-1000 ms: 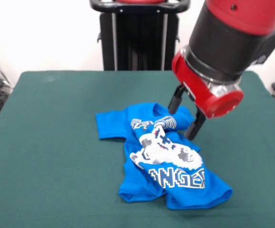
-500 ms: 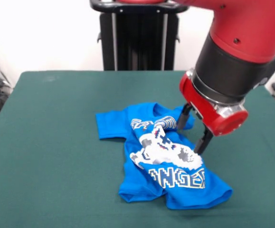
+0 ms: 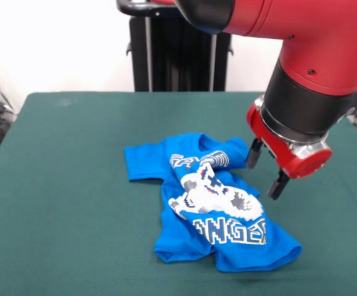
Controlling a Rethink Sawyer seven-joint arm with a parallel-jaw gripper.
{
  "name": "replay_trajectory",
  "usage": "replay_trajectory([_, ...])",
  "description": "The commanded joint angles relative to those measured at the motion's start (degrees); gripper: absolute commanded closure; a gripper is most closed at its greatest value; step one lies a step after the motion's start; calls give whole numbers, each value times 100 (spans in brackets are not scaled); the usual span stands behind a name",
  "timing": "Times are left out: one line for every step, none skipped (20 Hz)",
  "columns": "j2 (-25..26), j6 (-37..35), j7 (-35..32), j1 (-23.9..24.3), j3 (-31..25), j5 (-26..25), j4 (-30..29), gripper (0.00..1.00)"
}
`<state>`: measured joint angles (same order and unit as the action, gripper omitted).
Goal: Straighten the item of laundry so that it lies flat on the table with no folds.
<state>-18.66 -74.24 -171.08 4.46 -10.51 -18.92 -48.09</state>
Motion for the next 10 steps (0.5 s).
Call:
replay_trajectory([-124, 237, 961, -150, -407, 193, -1075, 0])
replay_trajectory([-114, 303, 972, -153, -372, 159, -1128, 0])
replay_trajectory([-117, 403, 985, -146, -350, 132, -1213, 0])
replay_trajectory([-111, 487, 1042, -122, -354, 106, -1277, 0])
replay_trajectory([-117, 575, 1098, -90, -372, 92, -1356, 0])
replay_trajectory([-121, 638, 1161, -72, -384, 60, -1408, 0])
replay_trajectory([-125, 701, 1224, -54, -396, 28, -1460, 0])
replay_trajectory([-99, 760, 1272, -49, -396, -22, -1499, 0])
replay_trajectory([-89, 784, 1301, -51, -395, -63, -1515, 0])
replay_trajectory([-82, 861, 1289, -62, -390, -100, -1561, 0])
